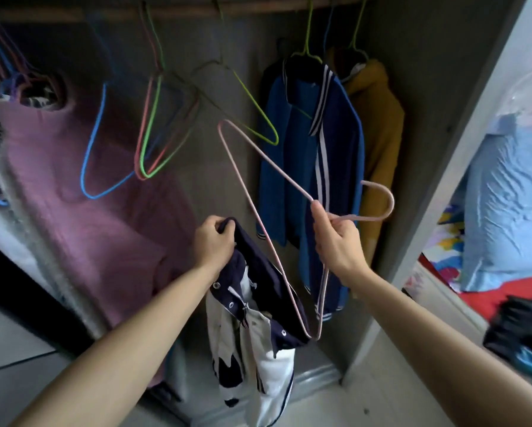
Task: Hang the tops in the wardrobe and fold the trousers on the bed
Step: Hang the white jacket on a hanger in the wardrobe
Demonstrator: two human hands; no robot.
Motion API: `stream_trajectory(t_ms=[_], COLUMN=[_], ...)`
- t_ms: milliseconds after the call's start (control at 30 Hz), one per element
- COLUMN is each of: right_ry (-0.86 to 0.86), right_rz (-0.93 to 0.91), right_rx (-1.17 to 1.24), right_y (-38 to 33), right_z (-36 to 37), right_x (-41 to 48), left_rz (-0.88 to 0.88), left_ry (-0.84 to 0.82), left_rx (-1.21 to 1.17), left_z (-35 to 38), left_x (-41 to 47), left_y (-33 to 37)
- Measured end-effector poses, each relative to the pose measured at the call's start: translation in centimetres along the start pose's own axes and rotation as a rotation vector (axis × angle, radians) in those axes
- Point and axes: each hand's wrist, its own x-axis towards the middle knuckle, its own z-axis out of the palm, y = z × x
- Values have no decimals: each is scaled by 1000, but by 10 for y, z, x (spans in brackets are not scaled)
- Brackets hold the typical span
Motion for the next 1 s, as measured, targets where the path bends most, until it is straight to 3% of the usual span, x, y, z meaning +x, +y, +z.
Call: stream_trajectory(t_ms=[200,300,600,733,900,1000], right_ry=[-11,-76,-255,-159,-13,-23], right_rz=[-141,-82,206,289,171,162], right_rx=[-397,-605,-866,-822,-777,-758], right_y=[6,1,2,3,-34,-62], right_z=[-67,-91,-111,-105,-121,-137], right_x=[-22,-35,-62,-65,-62,-65], left_rz=[-63,-108,-114,-76,-64,-119], left_ry=[-60,-80,-117,-183,-199,-208], left_rx=[34,32,-56,-149,-139,-131], left_z=[35,52,108,118,110,103], left_x=[-17,-20,-25,-34,-24,-20], left_y=[7,11,38,56,63,63])
